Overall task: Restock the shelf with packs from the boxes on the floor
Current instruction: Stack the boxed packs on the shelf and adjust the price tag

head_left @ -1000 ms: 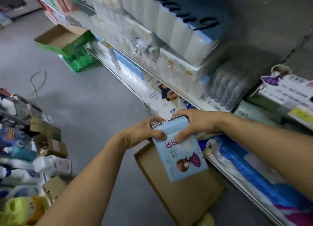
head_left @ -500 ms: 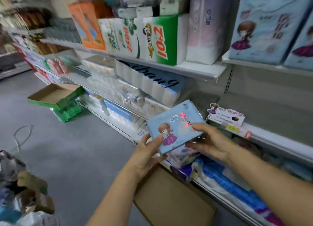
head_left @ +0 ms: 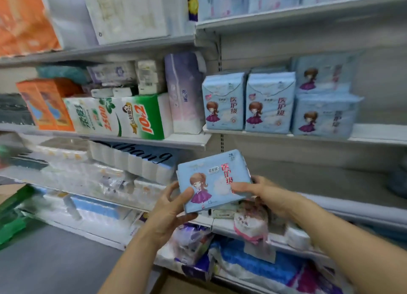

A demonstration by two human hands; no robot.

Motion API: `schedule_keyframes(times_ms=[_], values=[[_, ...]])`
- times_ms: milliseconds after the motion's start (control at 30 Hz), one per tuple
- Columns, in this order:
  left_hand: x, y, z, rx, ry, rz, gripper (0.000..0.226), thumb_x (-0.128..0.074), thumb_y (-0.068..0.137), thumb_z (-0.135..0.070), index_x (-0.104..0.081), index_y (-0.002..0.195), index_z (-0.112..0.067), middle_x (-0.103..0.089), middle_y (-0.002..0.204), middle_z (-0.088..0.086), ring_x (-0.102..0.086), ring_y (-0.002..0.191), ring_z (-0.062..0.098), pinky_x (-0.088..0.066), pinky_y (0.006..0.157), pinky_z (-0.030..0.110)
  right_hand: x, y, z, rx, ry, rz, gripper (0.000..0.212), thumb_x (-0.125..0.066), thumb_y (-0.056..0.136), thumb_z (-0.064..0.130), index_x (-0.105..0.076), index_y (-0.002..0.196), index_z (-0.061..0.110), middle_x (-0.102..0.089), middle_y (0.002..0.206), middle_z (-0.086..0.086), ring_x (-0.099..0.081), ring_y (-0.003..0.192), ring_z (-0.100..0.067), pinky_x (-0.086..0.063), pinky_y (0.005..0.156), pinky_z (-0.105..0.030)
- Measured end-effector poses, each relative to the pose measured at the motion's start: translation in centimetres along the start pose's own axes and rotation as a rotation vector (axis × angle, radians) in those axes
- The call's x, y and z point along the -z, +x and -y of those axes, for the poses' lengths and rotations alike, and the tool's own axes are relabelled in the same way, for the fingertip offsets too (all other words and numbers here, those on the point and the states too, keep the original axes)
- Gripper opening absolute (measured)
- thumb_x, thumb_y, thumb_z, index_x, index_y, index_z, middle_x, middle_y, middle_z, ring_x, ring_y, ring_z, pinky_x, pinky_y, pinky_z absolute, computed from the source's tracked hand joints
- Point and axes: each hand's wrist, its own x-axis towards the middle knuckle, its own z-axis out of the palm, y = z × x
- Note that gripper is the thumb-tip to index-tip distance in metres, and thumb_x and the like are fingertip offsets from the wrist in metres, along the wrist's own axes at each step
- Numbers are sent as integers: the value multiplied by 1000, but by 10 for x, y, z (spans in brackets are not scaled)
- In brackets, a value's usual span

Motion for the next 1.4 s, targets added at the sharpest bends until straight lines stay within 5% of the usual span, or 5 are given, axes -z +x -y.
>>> schedule_keyframes(times_ms=[367, 533, 833, 1000, 1400], values=[[-154, 37, -48, -141, 93, 282, 67, -81, 68, -34, -48, 125, -24, -76, 103, 5, -73, 97, 27, -56, 90, 52, 140, -67, 28, 109, -157, -259, 86, -80, 39, 68, -67, 110, 22, -75, 102, 0, -51, 80, -15, -31, 60, -27], [-219, 57, -73, -230, 99, 333, 63, -79, 71, -35, -50, 126, -26, -76, 105, 2, -72, 99, 25, -54, 92, 54, 201, -79, 47, 197, -163, -357, 83, -84, 41, 63, -66, 112, 24, -74, 104, 3, -65, 100, -27, -48, 83, -45], [-309, 86, -106, -387, 52, 262, 44, -68, 92, -25, -48, 130, -32, -65, 122, -6, -68, 101, 8, -56, 77, 24, 287, -63, 92, 411, -77, -430, 78, -86, 44, 46, -64, 114, 19, -74, 106, 2, -69, 98, -20, -50, 91, -40], [-329, 104, -98, -411, 88, 172, 42, -66, 93, -21, -44, 128, -30, -56, 124, -9, -58, 118, 15, -48, 103, 40, 313, -37, 106, 510, 24, -515, 72, -89, 53, 26, -59, 117, 14, -73, 107, -1, -70, 89, -15, -54, 76, -29], [-352, 125, -80, -347, 180, 156, 52, -67, 92, -30, -46, 138, -24, -52, 131, -3, -57, 117, 14, -51, 98, 34, 339, 2, 101, 524, -125, -591, 59, -83, 72, 19, -50, 121, 12, -65, 109, 1, -64, 94, -11, -51, 70, -23]])
